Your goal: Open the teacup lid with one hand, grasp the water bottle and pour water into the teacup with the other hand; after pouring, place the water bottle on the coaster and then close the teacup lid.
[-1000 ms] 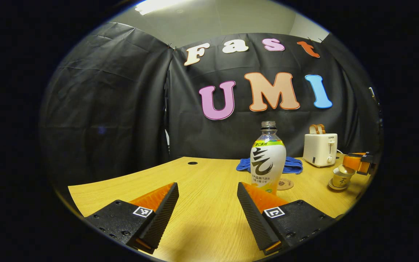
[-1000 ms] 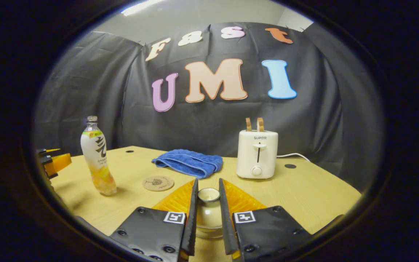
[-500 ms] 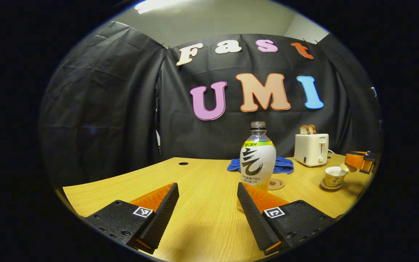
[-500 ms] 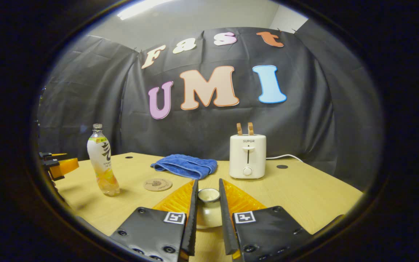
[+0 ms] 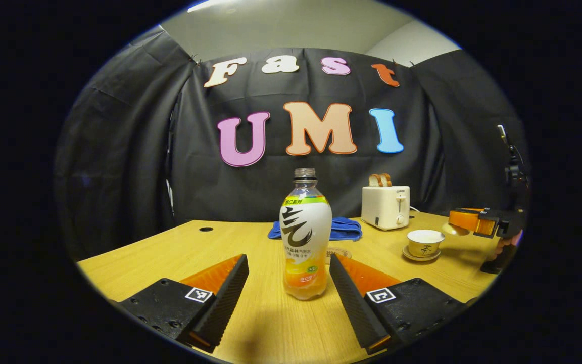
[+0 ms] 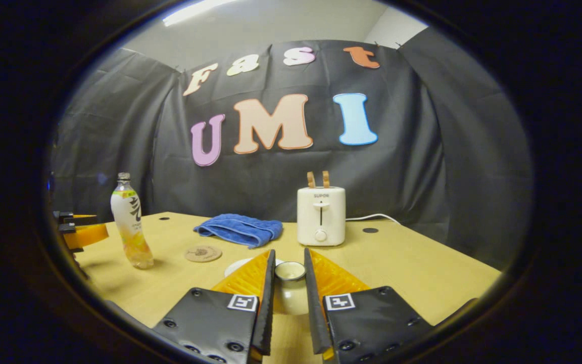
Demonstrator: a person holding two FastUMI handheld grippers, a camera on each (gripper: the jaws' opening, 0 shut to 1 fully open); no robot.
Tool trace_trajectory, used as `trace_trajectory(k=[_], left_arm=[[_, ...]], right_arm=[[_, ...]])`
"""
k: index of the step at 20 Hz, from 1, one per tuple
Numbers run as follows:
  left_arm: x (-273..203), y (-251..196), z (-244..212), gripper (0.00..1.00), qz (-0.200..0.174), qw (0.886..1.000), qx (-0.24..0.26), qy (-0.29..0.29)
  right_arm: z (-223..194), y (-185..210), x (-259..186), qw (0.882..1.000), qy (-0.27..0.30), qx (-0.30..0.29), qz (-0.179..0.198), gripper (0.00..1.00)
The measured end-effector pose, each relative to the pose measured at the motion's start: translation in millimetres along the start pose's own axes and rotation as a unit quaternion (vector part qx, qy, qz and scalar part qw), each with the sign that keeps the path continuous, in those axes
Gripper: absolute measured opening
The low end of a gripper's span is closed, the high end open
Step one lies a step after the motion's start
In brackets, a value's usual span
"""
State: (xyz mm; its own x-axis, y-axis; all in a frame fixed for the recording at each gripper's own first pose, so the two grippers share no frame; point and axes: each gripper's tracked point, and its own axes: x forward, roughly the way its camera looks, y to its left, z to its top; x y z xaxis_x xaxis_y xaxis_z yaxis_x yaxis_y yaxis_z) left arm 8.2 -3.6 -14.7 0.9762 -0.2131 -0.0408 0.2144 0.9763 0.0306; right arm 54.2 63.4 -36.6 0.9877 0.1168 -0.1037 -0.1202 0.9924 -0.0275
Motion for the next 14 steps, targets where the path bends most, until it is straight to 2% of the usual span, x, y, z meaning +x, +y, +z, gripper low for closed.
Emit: trace_trajectory(k=[10, 14], left_arm=[[61, -13, -14, 0.94, -0.015, 0.999, -0.003, 0.043], [80, -13, -23, 0.87, -0.012, 0.998, -0.002, 0.067]], right_arm=[[1, -13, -8, 1.0, 0.001, 0.0, -0.005, 0.34], [0, -12, -8, 1.0, 0.001, 0.0, -0.005, 0.34]])
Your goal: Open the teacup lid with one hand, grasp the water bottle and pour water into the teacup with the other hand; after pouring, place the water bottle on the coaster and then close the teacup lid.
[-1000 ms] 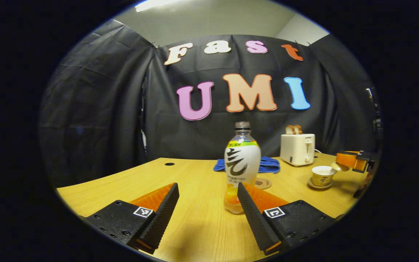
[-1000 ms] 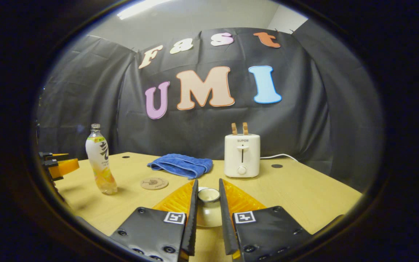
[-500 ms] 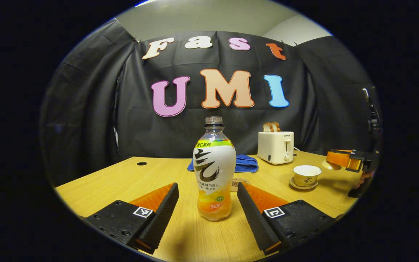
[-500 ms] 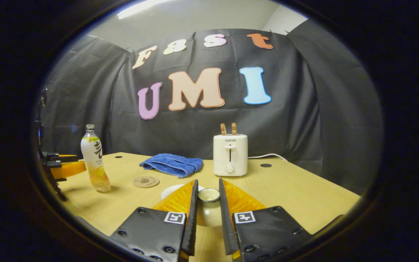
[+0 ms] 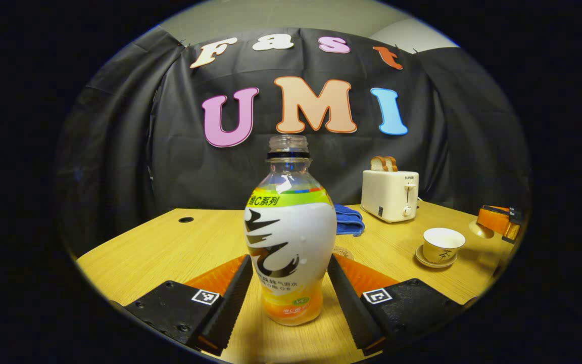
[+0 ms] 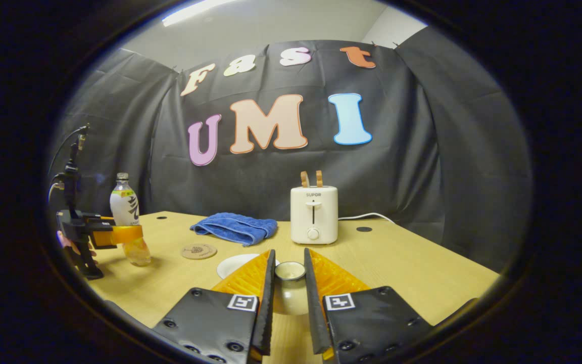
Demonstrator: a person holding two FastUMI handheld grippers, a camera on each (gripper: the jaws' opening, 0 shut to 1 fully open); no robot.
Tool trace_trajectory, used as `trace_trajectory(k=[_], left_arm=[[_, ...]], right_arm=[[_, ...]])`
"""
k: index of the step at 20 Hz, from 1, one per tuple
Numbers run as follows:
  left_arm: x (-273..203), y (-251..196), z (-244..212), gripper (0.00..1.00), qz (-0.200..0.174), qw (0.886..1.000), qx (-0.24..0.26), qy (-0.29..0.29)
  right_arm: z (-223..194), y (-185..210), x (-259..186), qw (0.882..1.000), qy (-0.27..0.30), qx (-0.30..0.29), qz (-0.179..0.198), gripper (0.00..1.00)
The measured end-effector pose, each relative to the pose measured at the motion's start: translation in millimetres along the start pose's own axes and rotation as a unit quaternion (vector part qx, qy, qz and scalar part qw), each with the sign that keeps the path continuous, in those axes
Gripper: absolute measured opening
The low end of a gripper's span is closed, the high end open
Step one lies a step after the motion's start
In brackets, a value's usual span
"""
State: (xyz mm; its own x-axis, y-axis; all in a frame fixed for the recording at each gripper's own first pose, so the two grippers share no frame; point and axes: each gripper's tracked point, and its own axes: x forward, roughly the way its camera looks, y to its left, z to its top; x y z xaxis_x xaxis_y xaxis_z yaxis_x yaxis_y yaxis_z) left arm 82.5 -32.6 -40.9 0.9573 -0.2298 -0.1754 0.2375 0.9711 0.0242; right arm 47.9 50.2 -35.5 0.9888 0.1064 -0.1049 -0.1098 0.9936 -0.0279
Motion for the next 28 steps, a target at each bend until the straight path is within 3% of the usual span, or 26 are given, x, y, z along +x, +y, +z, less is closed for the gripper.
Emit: trace_trajectory(k=[4, 10, 14, 16, 20, 22, 24, 27, 28], left_arm=[[7, -1, -3, 0.67, -0.002, 1.0, 0.008, 0.012], [14, -7, -2, 0.58, 0.013, 0.998, 0.055, 0.026], [20, -28, 20, 0.57, -0.001, 0.992, 0.127, 0.023], [22, -34, 33, 0.57, 0.005, 0.983, 0.181, 0.022], [32, -53, 47, 0.53, -0.001, 0.952, 0.304, 0.026], [36, -64, 43, 0.53, -0.01, 0.93, 0.366, 0.037], [35, -71, 37, 0.52, -0.014, 0.894, 0.445, 0.039], [41, -82, 15, 0.51, -0.036, 0.831, 0.552, 0.056], [42, -87, 8, 0.51, -0.044, 0.818, 0.571, 0.059]], right_arm=[[0, -1, 1, 1.0, 0.0, 0.0, 0.0, 0.34], [1, -14, 1, 1.0, -0.001, 0.0, -0.012, 0.34], [2, -28, 2, 1.0, -0.001, 0.0, -0.025, 0.34], [2, -37, 3, 0.999, -0.001, -0.001, -0.032, 0.34], [3, -57, 4, 0.999, -0.002, -0.001, -0.051, 0.34], [5, -65, 3, 0.998, -0.003, -0.001, -0.059, 0.34], [3, -67, 4, 0.998, -0.003, -0.001, -0.059, 0.34], [3, -72, 4, 0.998, -0.002, -0.001, -0.061, 0.34], [3, -72, 4, 0.998, -0.002, -0.001, -0.061, 0.34]])
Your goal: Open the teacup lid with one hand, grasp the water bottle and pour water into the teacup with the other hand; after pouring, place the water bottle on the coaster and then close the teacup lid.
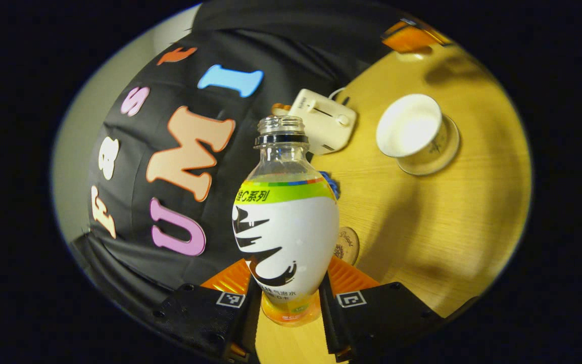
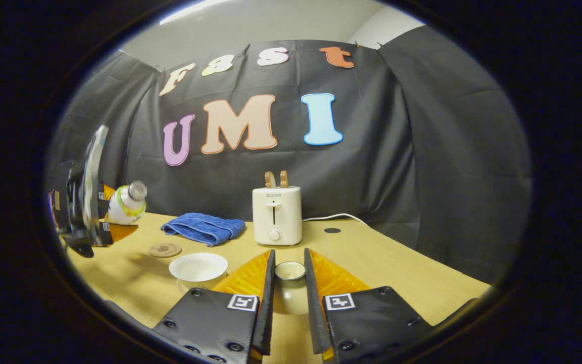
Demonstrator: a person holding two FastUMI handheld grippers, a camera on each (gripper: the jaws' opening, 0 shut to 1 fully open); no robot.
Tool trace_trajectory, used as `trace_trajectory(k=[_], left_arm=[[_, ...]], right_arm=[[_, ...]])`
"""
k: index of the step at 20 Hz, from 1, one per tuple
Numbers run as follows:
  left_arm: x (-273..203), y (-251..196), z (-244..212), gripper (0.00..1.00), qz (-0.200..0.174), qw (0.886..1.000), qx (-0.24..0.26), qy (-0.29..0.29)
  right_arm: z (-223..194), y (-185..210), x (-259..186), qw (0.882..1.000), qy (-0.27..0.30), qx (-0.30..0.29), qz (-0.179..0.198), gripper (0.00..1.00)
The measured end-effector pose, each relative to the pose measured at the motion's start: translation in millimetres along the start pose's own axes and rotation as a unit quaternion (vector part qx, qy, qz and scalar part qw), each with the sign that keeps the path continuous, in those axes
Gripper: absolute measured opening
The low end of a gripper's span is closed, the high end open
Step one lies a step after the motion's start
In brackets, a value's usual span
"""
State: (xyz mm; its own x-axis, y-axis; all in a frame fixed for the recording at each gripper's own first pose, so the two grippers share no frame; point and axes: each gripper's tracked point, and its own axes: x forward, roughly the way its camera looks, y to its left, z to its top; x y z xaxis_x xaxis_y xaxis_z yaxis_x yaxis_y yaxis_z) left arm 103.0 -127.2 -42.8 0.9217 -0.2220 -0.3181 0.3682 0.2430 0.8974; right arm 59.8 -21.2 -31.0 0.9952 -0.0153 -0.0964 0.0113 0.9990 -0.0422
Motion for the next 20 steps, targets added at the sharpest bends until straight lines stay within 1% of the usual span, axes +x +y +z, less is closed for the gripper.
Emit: trace_trajectory(k=[4, 7, 11, 18, 20], left_arm=[[7, -18, 5, 0.5, -0.03, 0.998, 0.048, 0.008], [14, -17, 9, 0.51, -0.037, 0.993, 0.108, 0.012], [20, -10, 12, 0.5, -0.042, 0.981, 0.187, 0.02], [29, -3, 16, 0.5, -0.055, 0.959, 0.276, 0.029], [32, 2, 18, 0.5, -0.054, 0.953, 0.295, 0.03]], right_arm=[[0, 0, 0, 1.0, 0.0, 0.0, 0.0, 0.34], [-1, -1, 1, 1.0, 0.0, 0.0, 0.0, 0.34], [-1, -1, 1, 1.0, 0.0, 0.0, -0.001, 0.34], [-1, -3, 2, 1.0, 0.0, 0.0, -0.007, 0.34], [-2, -3, 2, 1.0, 0.0, 0.0, -0.007, 0.34]])
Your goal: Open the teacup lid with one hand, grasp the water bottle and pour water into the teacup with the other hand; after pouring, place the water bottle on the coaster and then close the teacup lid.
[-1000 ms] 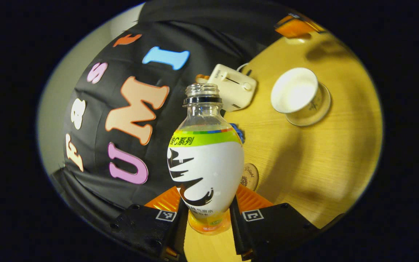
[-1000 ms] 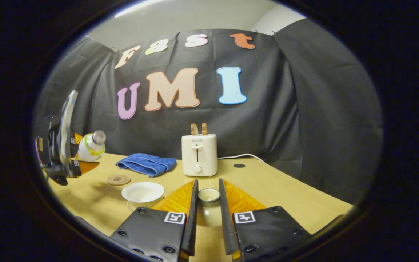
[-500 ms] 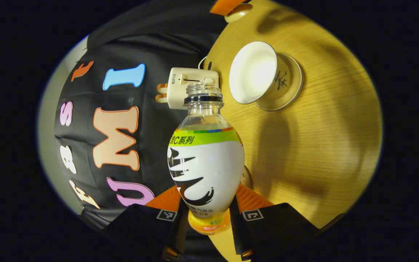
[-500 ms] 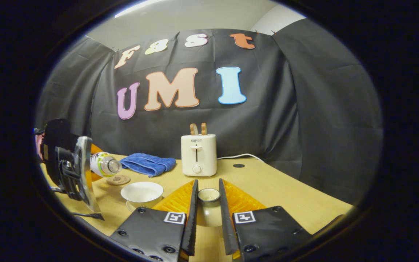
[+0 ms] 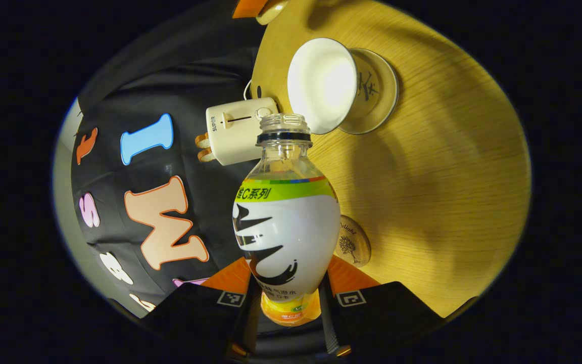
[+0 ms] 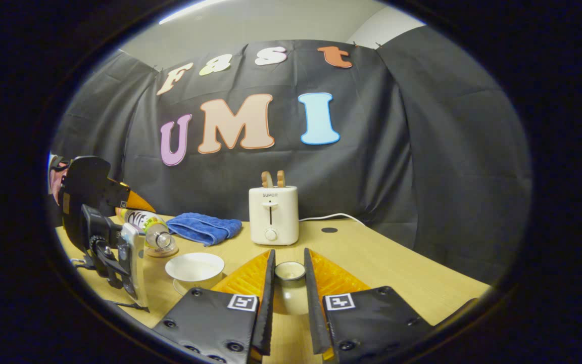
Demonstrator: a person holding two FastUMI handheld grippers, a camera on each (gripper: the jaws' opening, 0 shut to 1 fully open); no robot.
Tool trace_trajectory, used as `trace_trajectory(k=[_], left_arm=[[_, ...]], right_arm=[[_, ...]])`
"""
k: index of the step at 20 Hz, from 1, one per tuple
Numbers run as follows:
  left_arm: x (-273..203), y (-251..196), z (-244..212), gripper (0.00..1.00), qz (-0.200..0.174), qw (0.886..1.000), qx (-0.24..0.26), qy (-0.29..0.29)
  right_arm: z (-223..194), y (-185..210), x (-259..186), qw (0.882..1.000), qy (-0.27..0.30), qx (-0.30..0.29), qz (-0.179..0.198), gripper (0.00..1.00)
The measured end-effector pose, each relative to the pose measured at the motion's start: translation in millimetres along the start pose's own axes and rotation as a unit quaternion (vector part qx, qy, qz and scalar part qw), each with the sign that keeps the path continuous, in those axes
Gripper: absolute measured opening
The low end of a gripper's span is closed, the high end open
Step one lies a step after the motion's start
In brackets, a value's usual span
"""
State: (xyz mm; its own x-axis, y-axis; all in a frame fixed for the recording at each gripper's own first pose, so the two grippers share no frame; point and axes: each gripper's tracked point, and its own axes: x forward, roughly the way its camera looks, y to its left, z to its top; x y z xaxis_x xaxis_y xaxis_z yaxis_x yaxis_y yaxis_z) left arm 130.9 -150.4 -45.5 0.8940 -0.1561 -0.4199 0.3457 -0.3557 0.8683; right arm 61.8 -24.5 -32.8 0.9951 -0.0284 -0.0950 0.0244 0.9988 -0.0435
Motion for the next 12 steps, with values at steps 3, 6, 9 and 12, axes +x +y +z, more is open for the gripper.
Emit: trace_trajectory(k=[3, 6, 9, 12], left_arm=[[-3, 5, 2, 0.5, 0.005, 1.0, 0.013, 0.0], [-5, 10, 4, 0.5, 0.008, 0.999, 0.033, 0.002], [-6, 17, 0, 0.5, 0.009, 0.998, 0.062, 0.011], [-7, 27, 1, 0.5, 0.022, 0.996, 0.089, 0.011]], right_arm=[[0, 0, 0, 1.0, 0.0, 0.0, 0.0, 0.34], [0, 0, 0, 1.0, 0.0, 0.0, 0.0, 0.34], [0, 0, 0, 1.0, 0.0, 0.0, 0.0, 0.34], [0, 0, 1, 1.0, -0.001, 0.0, 0.0, 0.34]])
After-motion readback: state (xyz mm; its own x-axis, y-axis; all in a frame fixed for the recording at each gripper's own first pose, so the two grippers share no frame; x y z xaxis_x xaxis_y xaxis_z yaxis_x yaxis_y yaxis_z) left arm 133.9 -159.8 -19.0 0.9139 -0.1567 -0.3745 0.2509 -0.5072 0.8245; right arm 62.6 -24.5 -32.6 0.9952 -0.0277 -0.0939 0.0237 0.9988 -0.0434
